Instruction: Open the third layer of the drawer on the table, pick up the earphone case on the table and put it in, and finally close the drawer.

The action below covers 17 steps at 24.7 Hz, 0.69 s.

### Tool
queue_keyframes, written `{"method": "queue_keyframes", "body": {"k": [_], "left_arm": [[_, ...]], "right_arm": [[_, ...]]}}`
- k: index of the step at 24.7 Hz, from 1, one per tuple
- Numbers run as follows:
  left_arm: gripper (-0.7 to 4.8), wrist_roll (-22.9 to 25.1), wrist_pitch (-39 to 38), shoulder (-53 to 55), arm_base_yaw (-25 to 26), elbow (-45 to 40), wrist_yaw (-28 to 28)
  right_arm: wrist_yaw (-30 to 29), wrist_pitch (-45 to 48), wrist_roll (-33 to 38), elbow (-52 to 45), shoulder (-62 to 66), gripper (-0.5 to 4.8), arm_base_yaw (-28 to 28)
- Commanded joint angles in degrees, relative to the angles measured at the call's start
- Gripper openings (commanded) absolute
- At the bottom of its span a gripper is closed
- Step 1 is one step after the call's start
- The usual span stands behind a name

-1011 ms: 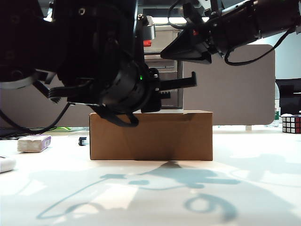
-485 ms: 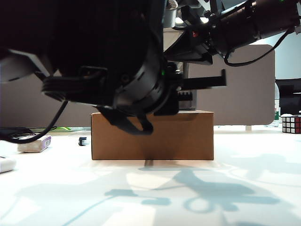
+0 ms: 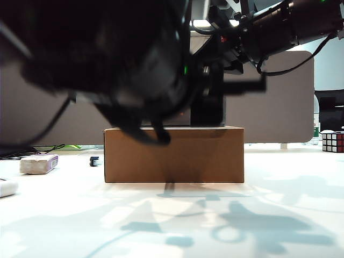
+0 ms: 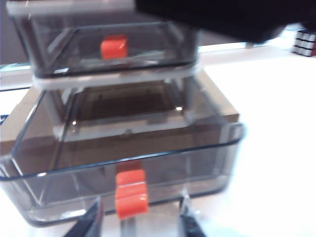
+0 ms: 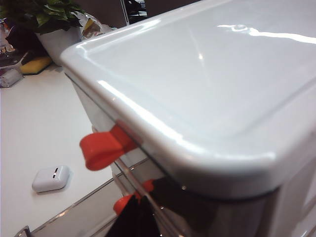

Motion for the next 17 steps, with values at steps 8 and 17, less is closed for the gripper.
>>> {"method": "queue_keyframes", "body": {"k": [8,17], "left_arm": [[2.13,-20.83,-61.29,-34.1,-0.39,-1.73,5.55],[2.1,-7.23,-71.63,-49.37,36.11,-1.81,45.92]], "right_arm": [[-3.23,-5.57,0.44,0.35,-2.08,-0.06,0.0],[-6.14,-6.62,0.68,0.35,-3.69,-0.06,-0.02]]}}
